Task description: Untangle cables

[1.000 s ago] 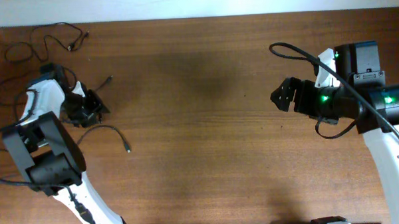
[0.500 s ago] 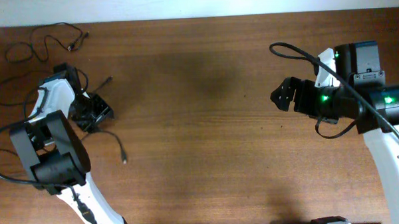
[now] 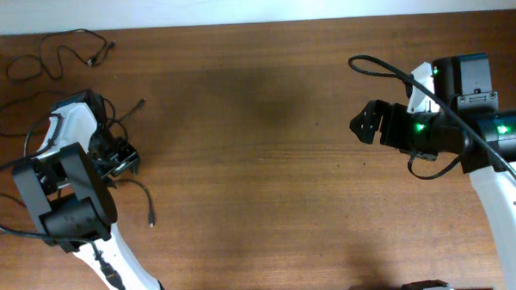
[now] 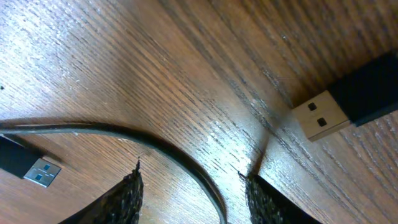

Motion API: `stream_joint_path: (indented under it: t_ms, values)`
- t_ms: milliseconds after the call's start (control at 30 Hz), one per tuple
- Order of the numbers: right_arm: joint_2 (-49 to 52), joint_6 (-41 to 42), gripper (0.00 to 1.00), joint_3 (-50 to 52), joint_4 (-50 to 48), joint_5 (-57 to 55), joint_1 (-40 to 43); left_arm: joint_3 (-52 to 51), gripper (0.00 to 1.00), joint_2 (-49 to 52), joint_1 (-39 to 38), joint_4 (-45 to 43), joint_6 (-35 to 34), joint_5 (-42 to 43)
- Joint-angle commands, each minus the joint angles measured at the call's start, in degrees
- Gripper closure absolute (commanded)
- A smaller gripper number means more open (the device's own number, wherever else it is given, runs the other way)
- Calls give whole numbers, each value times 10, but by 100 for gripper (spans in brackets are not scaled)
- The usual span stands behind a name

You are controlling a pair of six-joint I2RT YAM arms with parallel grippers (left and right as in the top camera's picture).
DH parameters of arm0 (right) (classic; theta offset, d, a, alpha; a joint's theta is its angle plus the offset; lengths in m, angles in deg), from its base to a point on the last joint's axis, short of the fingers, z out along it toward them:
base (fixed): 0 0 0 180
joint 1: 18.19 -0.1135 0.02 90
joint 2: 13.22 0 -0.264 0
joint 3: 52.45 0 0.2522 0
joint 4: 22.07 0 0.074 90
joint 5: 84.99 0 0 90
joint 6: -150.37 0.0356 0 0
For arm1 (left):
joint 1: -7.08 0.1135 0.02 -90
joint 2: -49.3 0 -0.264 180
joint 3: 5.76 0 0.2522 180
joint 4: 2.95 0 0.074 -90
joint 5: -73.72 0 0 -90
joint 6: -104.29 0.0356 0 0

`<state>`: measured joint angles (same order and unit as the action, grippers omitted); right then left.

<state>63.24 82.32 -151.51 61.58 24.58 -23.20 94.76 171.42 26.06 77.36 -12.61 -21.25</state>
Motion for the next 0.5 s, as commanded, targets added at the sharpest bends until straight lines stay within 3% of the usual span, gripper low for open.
stream_joint_path:
  t_ms: [0,467]
  values:
    - [-2,-7,2,-1,0,8,2,-5,46,-8,14,7,-9,-9]
    - [-2,-7,2,-1,21,8,2,-4,47,-26,38,52,-35,-9]
